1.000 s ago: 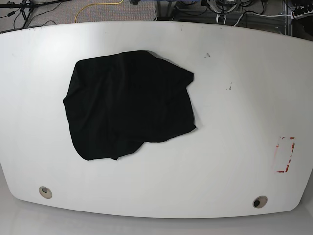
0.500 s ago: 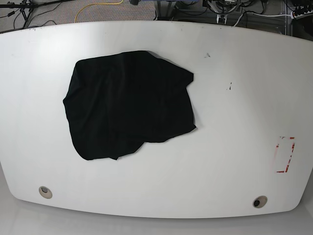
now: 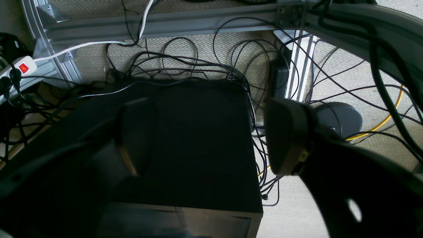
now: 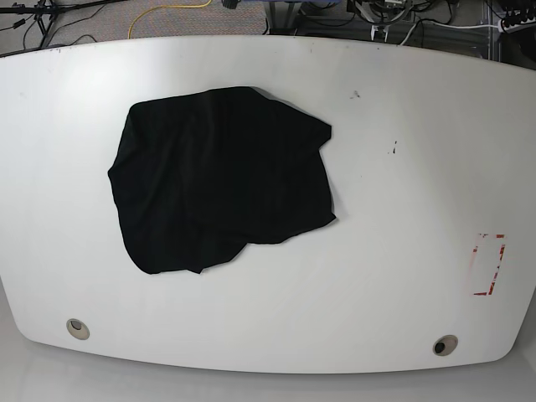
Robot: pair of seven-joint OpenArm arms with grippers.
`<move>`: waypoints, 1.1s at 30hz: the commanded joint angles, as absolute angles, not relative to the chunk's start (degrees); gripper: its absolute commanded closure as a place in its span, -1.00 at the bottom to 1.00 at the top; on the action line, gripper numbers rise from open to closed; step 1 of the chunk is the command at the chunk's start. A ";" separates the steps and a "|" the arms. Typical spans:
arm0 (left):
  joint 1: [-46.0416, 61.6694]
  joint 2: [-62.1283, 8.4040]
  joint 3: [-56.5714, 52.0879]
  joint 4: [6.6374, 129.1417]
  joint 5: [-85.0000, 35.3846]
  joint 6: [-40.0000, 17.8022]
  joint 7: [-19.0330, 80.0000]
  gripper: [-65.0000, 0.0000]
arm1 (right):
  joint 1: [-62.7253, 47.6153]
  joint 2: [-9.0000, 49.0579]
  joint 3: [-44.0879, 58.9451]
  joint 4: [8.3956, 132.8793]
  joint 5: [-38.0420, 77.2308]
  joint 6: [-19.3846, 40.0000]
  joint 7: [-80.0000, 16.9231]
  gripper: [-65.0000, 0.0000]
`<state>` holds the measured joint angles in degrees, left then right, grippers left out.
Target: Fold the T-shirt properly
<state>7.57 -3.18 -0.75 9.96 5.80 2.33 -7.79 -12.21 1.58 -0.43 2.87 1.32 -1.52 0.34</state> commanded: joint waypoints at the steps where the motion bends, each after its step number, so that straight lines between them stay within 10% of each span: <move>1: 7.72 -3.36 -0.74 10.01 5.84 2.33 -8.11 -0.45 | -12.92 1.73 -0.43 2.67 0.93 -1.44 -0.06 0.69; 33: 7.52 -3.57 -0.71 9.82 5.92 2.46 -8.28 -0.44 | -13.53 1.62 -0.40 2.66 0.89 -1.60 -0.47 0.70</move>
<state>7.55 -3.22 -0.69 9.87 5.80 2.33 -8.36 -12.60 1.58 -0.45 2.83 1.30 -1.52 -0.08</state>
